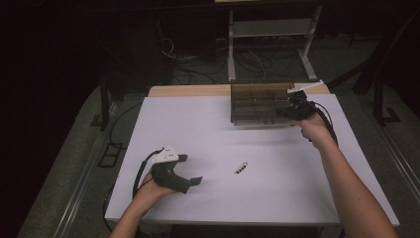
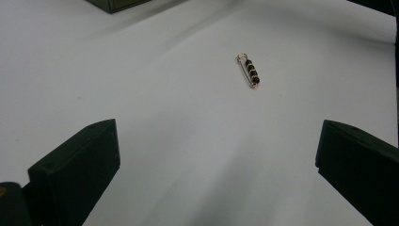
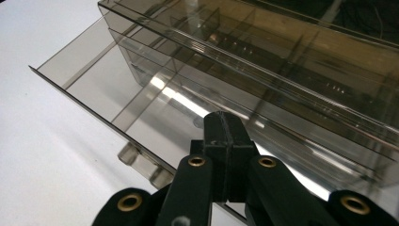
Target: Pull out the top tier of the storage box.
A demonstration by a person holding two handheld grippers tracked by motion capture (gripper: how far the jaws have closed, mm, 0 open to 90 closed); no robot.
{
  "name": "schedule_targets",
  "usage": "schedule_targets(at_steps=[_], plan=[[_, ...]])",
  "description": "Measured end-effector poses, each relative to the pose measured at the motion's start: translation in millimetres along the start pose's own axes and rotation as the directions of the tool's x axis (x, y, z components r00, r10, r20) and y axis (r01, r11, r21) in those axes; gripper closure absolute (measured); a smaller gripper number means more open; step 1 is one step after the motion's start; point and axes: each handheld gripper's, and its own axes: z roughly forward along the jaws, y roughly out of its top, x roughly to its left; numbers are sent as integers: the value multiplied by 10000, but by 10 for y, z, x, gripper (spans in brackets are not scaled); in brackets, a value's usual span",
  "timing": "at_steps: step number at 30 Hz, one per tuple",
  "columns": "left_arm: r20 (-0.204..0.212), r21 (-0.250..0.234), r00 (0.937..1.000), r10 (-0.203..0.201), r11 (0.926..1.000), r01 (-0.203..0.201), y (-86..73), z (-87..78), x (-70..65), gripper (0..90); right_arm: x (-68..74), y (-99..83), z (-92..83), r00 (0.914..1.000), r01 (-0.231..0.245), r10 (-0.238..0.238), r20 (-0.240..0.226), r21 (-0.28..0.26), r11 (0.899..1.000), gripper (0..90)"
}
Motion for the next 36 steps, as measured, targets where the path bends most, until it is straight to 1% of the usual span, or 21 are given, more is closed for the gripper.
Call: schedule_targets(at_steps=[5, 9, 11, 14, 18, 24, 29, 36], plan=[[-4, 18, 10000, 0, 10000, 0, 2, 4, -5, 0, -40, -25, -41, 9999, -34, 34, 123, 34, 10000, 890], [-3, 4, 10000, -18, 10000, 18, 1, 2, -3, 0, -52, -65, -25, 9998, -56, 53, 173, 175, 9998, 890], [-4, 11, 10000, -5, 10000, 5, 1, 2, -3, 0, -52, -83, -23, 9998, -134, 132, 135, 121, 9998, 890], [3, 25, 10000, -2, 10000, 2, 0, 3, -5, 0, -42, -85, -24, 9999, -113, 111, 126, 142, 9998, 890], [-8, 0, 10000, -1, 10000, 1, 1, 0, -3, 0, -16, -84, -22, 9999, 32, -34, 106, 197, 9998, 890], [-2, 15, 10000, -1, 10000, 1, 1, 3, -6, 0, 6, -111, -27, 10000, -48, 49, -36, 176, 9998, 890], [-4, 7, 10000, 7, 10000, -7, 2, 1, -6, 0, 26, -130, -7, 10000, 35, -34, -20, 287, 9996, 890], [2, 14, 10000, -4, 10000, 4, 0, 2, -4, 0, 30, -141, -6, 10000, 21, -20, -45, 278, 9996, 889]])
